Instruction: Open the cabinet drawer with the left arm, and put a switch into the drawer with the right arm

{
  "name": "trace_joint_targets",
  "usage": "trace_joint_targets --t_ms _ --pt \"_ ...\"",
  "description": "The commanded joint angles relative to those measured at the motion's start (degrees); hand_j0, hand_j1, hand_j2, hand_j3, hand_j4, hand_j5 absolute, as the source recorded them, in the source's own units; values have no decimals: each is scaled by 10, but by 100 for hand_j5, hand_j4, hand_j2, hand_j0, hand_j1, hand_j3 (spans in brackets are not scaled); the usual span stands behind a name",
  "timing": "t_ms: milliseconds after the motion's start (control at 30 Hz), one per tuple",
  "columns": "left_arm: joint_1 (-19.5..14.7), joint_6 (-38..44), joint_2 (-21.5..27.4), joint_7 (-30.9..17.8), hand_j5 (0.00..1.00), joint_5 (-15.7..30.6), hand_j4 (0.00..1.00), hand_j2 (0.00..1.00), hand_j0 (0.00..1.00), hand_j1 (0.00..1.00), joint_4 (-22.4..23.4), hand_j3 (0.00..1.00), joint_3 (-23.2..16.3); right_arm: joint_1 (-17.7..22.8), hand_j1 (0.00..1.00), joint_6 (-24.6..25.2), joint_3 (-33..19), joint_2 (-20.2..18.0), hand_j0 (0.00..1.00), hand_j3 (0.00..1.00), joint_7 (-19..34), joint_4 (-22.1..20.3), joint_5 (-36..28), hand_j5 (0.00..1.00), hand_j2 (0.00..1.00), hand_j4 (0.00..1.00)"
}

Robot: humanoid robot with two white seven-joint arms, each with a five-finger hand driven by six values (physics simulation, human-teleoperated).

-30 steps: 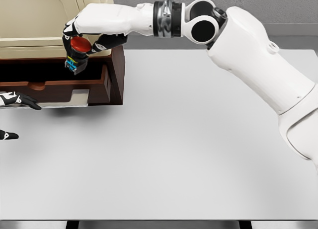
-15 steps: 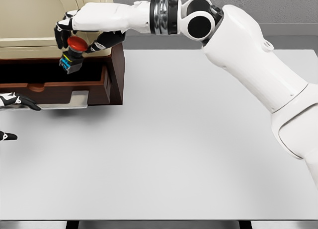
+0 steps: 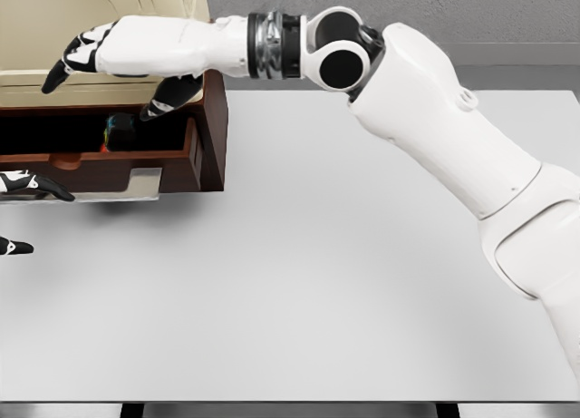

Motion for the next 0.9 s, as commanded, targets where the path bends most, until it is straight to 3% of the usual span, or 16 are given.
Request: trace_joint_targets --t_ms 0,33,133,167,200,267,367,467,700,767,867 --pt "0 -1 0 -2 78 -5 78 78 78 78 0 78 -1 0 100 1 -1 -4 100 100 -4 -33 -4 100 100 100" --pt "0 -1 0 -2 78 -4 78 78 78 78 0 78 0 1 100 1 -1 -10 100 100 -4 -50 -4 100 100 100" --pt "0 -1 5 -1 81 -4 81 81 81 81 0 81 4 2 100 1 0 -94 100 100 -40 -132 -5 100 100 100" --pt "-1 -1 5 -1 82 -5 82 82 82 82 0 82 4 11 100 1 0 -142 100 100 -48 -170 -5 100 100 100" --pt "-2 -1 5 -1 82 -4 82 82 82 82 0 82 5 13 100 1 0 -178 100 100 -67 -182 -5 100 100 100" --pt "-3 -1 4 0 84 -4 84 84 84 84 0 84 11 14 100 1 2 -272 100 100 -98 -265 -5 100 100 100" --pt "-3 -1 4 0 87 -4 87 87 87 87 0 87 20 27 100 1 13 -403 100 100 -119 -291 -5 100 100 100" --pt "-4 -1 3 0 89 -5 89 89 89 89 -1 89 27 40 100 1 61 -515 100 100 -119 -293 -5 100 100 100" --pt "-9 -1 1 0 90 -9 90 90 90 90 -13 90 44 64 100 1 63 -522 100 100 -119 -296 -5 100 100 100" --pt "-24 -1 -2 -2 90 -13 90 90 90 90 -20 90 45 65 100 1 64 -523 100 100 -119 -296 -5 100 100 100" --pt "-22 -1 -10 -6 90 -39 90 90 90 90 -20 90 76 72 100 1 64 -524 100 100 -119 -295 -5 100 100 100"
